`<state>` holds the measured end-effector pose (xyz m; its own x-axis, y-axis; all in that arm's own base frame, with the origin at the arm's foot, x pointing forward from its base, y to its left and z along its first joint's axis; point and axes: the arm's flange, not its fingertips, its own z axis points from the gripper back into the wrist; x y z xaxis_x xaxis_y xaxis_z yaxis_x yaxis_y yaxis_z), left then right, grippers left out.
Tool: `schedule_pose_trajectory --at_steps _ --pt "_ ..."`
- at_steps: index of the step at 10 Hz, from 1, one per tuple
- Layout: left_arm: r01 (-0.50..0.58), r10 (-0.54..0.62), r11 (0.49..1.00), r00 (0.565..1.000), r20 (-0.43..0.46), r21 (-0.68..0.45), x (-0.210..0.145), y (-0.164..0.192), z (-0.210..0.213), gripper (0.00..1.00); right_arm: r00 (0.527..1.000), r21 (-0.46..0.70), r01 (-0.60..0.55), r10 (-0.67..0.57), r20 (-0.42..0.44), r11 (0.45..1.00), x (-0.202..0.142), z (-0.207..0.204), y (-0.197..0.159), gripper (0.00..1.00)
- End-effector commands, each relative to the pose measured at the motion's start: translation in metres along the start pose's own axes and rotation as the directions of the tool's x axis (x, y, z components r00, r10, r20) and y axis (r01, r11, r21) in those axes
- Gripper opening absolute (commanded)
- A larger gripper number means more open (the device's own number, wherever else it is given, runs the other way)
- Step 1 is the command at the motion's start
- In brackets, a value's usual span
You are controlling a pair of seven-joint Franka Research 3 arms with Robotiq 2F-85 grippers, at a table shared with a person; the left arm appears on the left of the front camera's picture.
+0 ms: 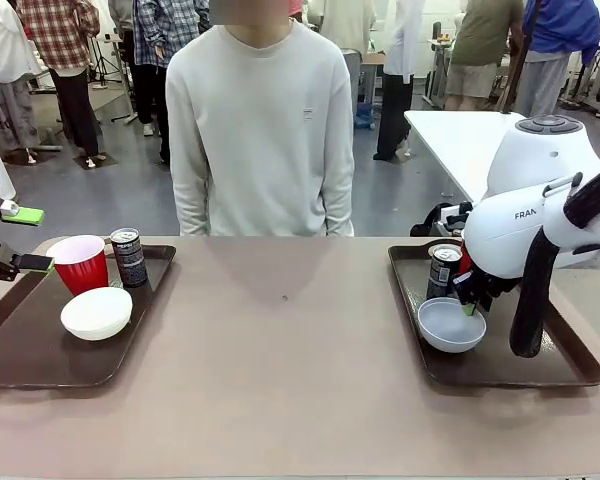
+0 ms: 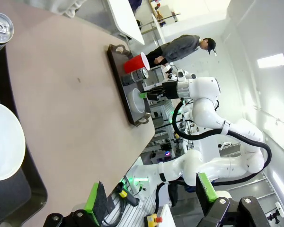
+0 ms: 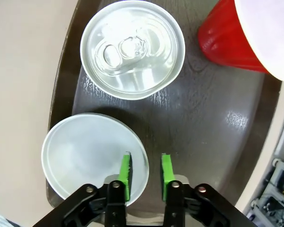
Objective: Prepare tableware on both trays.
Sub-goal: Pick up a Picnic Bowl from the table and place it on a Handle tray.
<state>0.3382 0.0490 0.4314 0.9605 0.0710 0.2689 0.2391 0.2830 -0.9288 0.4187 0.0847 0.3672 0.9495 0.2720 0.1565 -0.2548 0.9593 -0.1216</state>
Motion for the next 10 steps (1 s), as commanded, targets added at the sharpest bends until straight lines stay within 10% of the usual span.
schedule_pose_trajectory --at_steps 1,2,3,7,10 --pt "0.018 -0.018 1.0 1.0 0.004 -0.015 -0.005 0.001 0.0 1.0 1.0 -0.05 0.021 -0.021 0.003 0.999 0.001 0.008 0.004 1.0" --pt "0.018 -0.018 1.0 1.0 0.004 -0.015 -0.005 0.001 0.0 1.0 1.0 -0.061 0.02 -0.02 -0.004 0.998 -0.004 0.016 0.007 1.0" --pt "0.018 -0.018 1.0 1.0 0.004 -0.015 -0.005 0.001 0.0 1.0 0.999 -0.063 0.046 -0.047 -0.007 0.997 -0.009 0.028 0.01 0.57" --pt "0.018 -0.018 1.0 1.0 0.004 -0.015 -0.005 0.001 0.0 1.0 0.988 -0.004 0.153 -0.153 -0.034 0.988 -0.047 0.086 0.019 0.97" --pt "0.018 -0.018 1.0 1.0 0.004 -0.015 -0.005 0.001 0.0 1.0 0.991 0.09 0.131 -0.134 0.029 0.987 -0.064 0.115 0.023 1.0"
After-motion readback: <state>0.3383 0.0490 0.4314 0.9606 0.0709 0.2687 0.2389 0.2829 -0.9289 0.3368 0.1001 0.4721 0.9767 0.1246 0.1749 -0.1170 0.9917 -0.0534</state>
